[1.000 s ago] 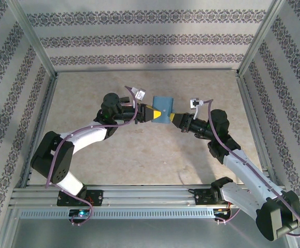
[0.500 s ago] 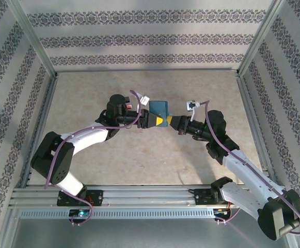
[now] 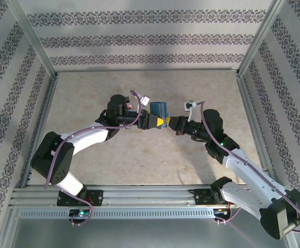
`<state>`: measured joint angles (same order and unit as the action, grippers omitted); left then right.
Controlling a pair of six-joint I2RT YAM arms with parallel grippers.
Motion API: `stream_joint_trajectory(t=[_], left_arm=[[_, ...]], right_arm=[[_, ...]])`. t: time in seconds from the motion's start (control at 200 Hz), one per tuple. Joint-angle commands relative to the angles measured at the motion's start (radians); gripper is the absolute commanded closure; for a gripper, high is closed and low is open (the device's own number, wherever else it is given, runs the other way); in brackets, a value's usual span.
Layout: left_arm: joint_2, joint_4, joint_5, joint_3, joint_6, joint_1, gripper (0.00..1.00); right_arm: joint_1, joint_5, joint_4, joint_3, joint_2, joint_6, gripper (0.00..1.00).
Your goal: Take the credit cards out of the card holder
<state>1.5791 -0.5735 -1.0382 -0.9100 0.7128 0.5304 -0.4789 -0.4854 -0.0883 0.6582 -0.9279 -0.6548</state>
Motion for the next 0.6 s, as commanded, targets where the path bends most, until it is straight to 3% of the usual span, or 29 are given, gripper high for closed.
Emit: stream_joint_trajectory(t=[0.0,0.595], left_arm=[[0.008,-0.074,0.001,-0.013,0.031,0.013,0.08],[0.025,0.0,0.087,-0.019,-0.005,0.014,0.18]], right_arm=[[-0.017,0.035,0.003,0.05,0.006,0.035,1.0],[-0.051,0.077,0.068,0.078,0.028,0.066,1.0]])
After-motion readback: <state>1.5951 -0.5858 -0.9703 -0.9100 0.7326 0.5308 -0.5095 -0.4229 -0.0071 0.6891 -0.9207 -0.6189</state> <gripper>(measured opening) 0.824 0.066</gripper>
